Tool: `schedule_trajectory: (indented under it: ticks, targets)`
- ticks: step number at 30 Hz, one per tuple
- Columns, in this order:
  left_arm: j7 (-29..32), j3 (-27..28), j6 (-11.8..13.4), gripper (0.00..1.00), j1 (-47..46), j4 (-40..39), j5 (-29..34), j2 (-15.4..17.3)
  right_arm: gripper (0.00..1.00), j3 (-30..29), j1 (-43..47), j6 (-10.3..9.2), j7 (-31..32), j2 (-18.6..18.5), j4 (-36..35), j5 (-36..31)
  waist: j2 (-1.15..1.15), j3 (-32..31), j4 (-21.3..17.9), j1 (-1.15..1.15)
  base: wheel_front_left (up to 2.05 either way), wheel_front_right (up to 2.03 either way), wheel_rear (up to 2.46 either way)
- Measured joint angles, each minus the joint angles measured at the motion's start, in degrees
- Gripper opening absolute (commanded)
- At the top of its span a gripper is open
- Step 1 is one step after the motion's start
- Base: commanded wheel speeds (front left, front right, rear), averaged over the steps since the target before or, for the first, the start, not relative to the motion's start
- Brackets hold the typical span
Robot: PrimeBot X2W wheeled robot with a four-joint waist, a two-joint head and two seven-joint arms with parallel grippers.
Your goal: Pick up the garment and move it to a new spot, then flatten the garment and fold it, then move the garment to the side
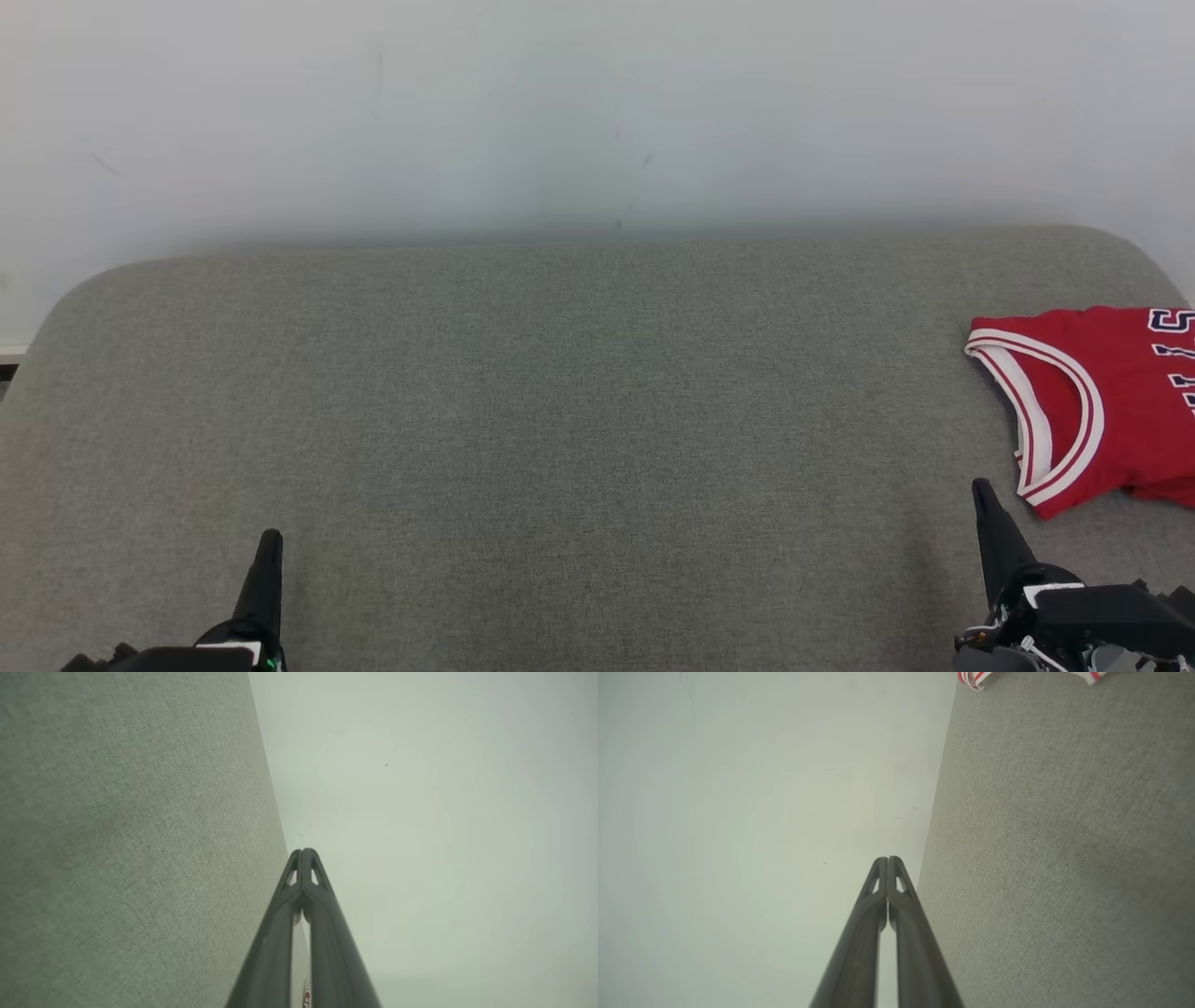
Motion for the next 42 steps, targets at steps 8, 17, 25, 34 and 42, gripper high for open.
schedule_trajectory:
  ticks: [8, 17, 25, 34, 42]
  targets:
    - [0.7, 0.0, 0.0, 0.00, -0.4, 0.0, -3.0, 0.0, 0.00, -0.3, -0.5, 0.00, 0.6, 0.2, -0.2, 2.6, 0.00, 0.2, 0.2, 0.00, 0.00, 0.00, 0.00]
    - [1.6, -0.1, -0.3, 0.00, -1.2, -0.1, -6.7, 0.0, 0.00, -0.8, -0.8, 0.00, 1.3, 0.4, -0.4, 5.7, 0.00, 0.4, 0.5, 0.00, 0.00, 0.00, 0.00]
    - [1.7, -0.1, -0.3, 0.00, -1.2, -0.1, -6.7, 0.1, 0.00, -0.8, -0.9, 0.00, 1.3, 0.4, -0.4, 5.7, 0.00, 0.4, 0.5, 0.00, 0.00, 0.00, 0.00]
    - [1.7, -0.1, -0.3, 0.00, -1.2, -0.1, -6.7, 0.1, 0.00, -0.8, -0.9, 0.00, 1.3, 0.4, -0.5, 5.7, 0.00, 0.4, 0.5, 0.00, 0.00, 0.00, 0.00]
    - [1.7, -0.1, -0.3, 0.00, -1.2, -0.1, -6.7, 0.1, 0.00, -0.8, -0.9, 0.00, 1.3, 0.4, -0.5, 5.7, 0.00, 0.4, 0.5, 0.00, 0.00, 0.00, 0.00]
